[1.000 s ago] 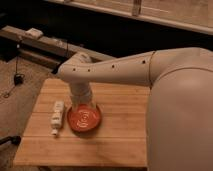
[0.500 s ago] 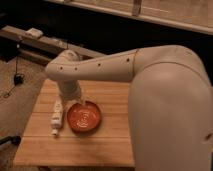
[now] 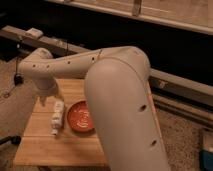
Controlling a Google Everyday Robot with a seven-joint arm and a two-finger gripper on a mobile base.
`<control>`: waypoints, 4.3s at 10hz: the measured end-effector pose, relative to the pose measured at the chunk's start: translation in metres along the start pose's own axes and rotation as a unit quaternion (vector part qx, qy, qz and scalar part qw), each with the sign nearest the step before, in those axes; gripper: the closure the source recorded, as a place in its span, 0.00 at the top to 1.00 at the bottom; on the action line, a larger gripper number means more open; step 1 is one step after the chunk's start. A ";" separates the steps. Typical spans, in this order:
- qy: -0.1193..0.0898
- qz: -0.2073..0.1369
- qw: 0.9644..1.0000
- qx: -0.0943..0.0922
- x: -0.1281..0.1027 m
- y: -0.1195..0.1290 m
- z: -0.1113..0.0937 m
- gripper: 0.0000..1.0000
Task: Place the bottle in the ceramic bowl
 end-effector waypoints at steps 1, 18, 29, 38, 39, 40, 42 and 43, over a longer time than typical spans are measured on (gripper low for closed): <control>0.005 -0.009 1.000 -0.004 -0.010 0.010 0.015 0.65; 0.085 -0.020 0.996 0.015 -0.041 -0.014 0.121 0.65; 0.148 -0.068 0.986 -0.022 -0.034 0.002 0.145 0.27; 0.072 -0.037 0.993 -0.086 -0.029 -0.051 0.016 0.00; 0.071 -0.028 0.994 -0.081 -0.033 -0.064 0.018 0.00; 0.070 -0.020 0.995 -0.074 -0.035 -0.076 0.022 0.00; 0.074 0.004 0.995 -0.060 -0.035 -0.099 0.036 0.11; 0.073 0.009 0.996 -0.055 -0.035 -0.101 0.045 0.23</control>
